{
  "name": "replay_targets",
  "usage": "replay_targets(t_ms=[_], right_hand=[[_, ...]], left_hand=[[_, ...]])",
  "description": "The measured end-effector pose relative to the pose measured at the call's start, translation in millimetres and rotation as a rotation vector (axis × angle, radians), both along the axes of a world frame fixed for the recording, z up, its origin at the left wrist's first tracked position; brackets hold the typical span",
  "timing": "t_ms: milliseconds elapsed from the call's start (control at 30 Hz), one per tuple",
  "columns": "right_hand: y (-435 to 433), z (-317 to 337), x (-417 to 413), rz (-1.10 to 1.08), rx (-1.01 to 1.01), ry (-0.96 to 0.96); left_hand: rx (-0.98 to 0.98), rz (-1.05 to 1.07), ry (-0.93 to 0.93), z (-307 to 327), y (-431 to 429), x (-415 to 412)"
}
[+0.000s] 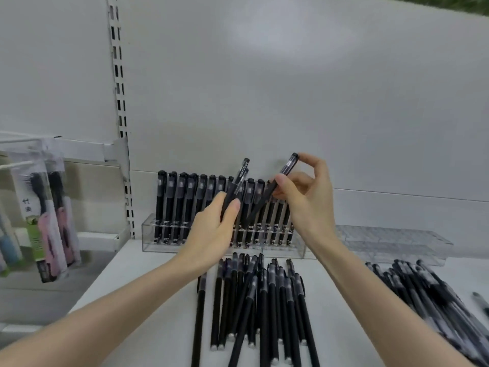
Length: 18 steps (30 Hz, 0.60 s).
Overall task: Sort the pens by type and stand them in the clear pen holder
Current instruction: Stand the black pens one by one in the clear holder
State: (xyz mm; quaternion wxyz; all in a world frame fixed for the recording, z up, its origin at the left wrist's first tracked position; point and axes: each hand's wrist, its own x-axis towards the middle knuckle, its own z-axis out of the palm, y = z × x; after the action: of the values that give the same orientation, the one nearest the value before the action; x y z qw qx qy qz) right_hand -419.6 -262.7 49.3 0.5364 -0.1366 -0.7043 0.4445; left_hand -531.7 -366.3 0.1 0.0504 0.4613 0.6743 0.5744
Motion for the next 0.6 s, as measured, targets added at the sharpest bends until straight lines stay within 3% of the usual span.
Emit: replay_targets(t_ms=[200, 600], right_hand=[[18, -2, -6, -0.137, 0.202, -0.068], [30, -12, -17, -0.116, 0.310, -0.110]], left_hand=[[0.103, -0.028, -0.157, -21, 7, -8], [0.159, -0.006, -0.113, -30, 6, -10]])
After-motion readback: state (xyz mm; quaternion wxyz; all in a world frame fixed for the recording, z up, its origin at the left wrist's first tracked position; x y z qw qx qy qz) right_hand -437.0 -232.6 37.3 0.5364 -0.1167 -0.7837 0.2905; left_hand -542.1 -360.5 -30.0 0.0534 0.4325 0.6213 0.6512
